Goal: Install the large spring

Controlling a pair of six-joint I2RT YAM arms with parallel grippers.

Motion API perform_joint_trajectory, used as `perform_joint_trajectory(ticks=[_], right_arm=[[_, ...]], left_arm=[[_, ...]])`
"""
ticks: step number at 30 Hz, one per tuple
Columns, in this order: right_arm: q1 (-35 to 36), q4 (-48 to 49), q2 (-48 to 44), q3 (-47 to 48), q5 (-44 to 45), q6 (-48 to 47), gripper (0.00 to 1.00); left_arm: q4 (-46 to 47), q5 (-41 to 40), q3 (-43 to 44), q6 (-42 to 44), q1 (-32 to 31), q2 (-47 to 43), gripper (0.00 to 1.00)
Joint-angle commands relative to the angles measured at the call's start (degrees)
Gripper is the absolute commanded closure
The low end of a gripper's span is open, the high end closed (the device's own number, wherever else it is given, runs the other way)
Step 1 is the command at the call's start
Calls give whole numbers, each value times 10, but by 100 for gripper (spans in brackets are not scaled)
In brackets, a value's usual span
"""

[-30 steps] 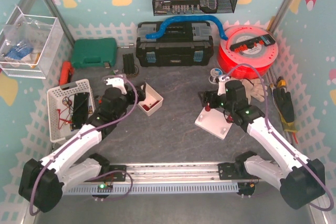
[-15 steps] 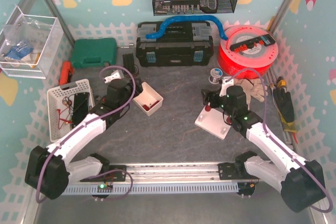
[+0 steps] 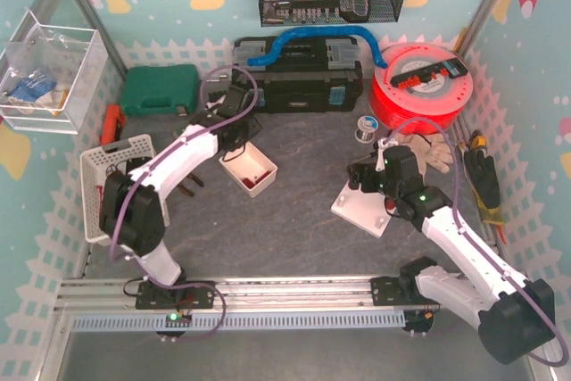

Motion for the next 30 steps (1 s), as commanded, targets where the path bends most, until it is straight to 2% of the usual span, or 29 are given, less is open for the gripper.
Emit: perform_joint_trajectory(ticks=[1, 6, 8, 14, 30], right_arm=[[-1, -42, 9, 25, 9, -33, 3], [-1, -43, 39, 50, 24, -49, 3], [-1, -43, 60, 64, 35, -57, 3], [-1, -52, 115, 103, 44, -69, 3], [-1, -53, 113, 94, 47, -58, 3]], left_arm=[[-159, 9, 52, -73, -15, 58, 65], [-197, 17, 68, -156, -21, 75, 65], [-197, 45, 66, -187, -21, 82, 63], [-212, 95, 59, -231, -36, 124, 64], [-269, 68, 60, -234, -43, 156, 63]])
